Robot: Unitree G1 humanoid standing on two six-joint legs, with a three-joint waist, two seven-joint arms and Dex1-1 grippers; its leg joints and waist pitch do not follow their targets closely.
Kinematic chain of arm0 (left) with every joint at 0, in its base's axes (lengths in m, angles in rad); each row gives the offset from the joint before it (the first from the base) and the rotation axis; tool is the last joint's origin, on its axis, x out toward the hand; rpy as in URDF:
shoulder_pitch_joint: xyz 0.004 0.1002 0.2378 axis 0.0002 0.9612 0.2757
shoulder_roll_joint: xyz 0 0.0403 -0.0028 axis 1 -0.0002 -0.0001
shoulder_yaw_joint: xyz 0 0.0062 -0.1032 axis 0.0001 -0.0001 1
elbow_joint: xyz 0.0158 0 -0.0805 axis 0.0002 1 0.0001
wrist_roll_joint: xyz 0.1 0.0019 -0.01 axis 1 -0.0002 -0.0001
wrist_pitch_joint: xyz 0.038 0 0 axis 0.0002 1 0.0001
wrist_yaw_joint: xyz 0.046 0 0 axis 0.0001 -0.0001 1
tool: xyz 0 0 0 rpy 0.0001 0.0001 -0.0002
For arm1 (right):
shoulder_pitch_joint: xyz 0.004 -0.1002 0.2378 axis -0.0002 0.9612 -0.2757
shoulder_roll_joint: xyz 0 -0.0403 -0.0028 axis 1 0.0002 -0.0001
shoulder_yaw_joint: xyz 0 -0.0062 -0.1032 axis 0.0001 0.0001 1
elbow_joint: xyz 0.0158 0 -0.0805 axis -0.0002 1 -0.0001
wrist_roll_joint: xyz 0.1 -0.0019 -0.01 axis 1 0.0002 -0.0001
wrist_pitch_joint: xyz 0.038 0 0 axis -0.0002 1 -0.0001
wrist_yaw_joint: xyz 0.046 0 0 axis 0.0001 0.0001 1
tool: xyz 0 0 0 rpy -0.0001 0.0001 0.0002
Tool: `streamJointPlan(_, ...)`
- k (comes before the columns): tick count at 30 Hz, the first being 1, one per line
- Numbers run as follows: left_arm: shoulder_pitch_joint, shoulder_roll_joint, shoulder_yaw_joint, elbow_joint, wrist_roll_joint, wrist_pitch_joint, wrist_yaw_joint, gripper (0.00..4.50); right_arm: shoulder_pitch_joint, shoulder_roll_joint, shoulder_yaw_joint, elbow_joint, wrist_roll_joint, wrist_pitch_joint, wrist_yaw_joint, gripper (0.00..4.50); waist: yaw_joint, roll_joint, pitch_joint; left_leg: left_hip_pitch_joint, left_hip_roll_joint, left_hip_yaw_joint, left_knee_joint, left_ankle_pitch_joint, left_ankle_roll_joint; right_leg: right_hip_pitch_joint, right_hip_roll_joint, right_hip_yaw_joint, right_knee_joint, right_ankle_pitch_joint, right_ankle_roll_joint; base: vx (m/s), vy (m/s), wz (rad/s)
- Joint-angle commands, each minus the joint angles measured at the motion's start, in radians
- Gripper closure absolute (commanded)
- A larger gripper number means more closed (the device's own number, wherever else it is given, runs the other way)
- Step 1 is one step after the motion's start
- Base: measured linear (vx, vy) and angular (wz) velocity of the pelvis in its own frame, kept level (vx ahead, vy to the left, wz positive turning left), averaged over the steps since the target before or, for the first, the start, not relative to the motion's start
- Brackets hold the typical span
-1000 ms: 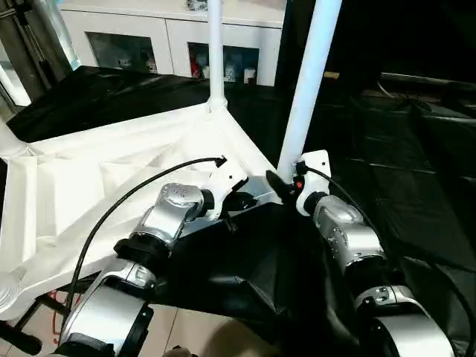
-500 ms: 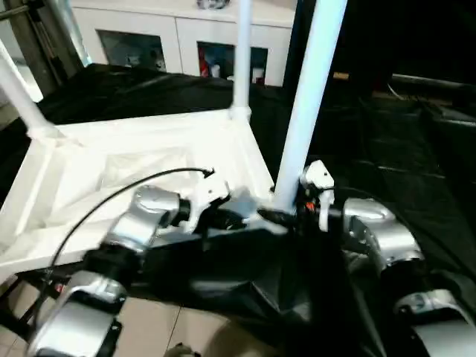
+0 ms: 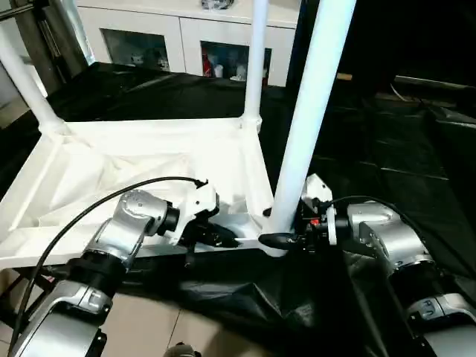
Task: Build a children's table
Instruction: Rotate leg to tighten
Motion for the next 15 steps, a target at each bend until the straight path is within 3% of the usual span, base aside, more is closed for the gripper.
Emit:
streamJointPlan(1,-0.013,-0.034,-0.032,-0.055,-0.038,-0.012,-0.045,4.50,0.001,0.014,0.030,-0.042,0.009,0.020,0.018,1.50,-0.002,-0.008,-0.069,0.010,0.027,0.000,-0.061,-0.190,0.054,0.050,-0.076,0.043,-0.070,-0.291,-0.186,0.000,0.000,0.00)
streamJointPlan(8,-0.044,-0.073,-0.002,0.002,-0.004,-0.003,0.102,4.50,0.008,0.060,-0.010,-0.017,-0.012,-0.002,-0.125,1.85,-0.005,-0.009,-0.067,0.009,0.024,-0.002,-0.062,-0.196,0.037,0.049,-0.078,0.043,-0.075,-0.329,-0.169,0.000,0.000,0.00)
streamJointPlan(10,-0.082,-0.112,0.028,0.053,0.005,-0.004,0.197,4.50,-0.017,0.121,-0.055,0.058,-0.039,-0.014,-0.317,1.87,-0.008,-0.010,-0.067,0.009,0.022,-0.002,-0.062,-0.197,0.027,0.048,-0.078,0.044,-0.076,-0.350,-0.158,0.000,0.000,0.00)
streamJointPlan(11,-0.083,-0.113,0.028,0.055,0.006,-0.004,0.199,4.50,-0.018,0.123,-0.056,0.061,-0.039,-0.014,-0.322,1.87,-0.012,-0.006,-0.067,0.009,0.020,-0.003,-0.064,-0.199,0.018,0.046,-0.078,0.043,-0.078,-0.357,-0.157,0.000,0.000,0.00)
streamJointPlan(12,-0.105,-0.134,0.039,0.085,0.016,-0.008,0.253,4.50,-0.032,0.157,-0.078,0.102,-0.046,-0.028,-0.421,1.87,-0.018,-0.010,-0.068,0.007,0.017,-0.004,-0.064,-0.200,0.010,0.050,-0.078,0.042,-0.078,-0.364,-0.152,0.000,0.000,0.00)
streamJointPlan(14,-0.128,-0.155,0.045,0.118,0.034,-0.017,0.321,4.50,-0.045,0.193,-0.098,0.142,-0.052,-0.041,-0.518,1.87,-0.025,-0.007,-0.067,0.008,0.017,-0.005,-0.064,-0.207,0.010,0.050,-0.078,0.042,-0.081,-0.362,-0.153,0.000,0.000,0.00)
streamJointPlan(15,-0.157,-0.186,0.055,0.160,0.055,-0.013,0.425,4.50,-0.064,0.246,-0.129,0.187,-0.044,-0.053,-0.633,1.88,-0.027,-0.001,-0.069,0.011,0.017,-0.004,-0.062,-0.207,0.008,0.047,-0.078,0.044,-0.079,-0.350,-0.156,0.000,0.000,0.00)
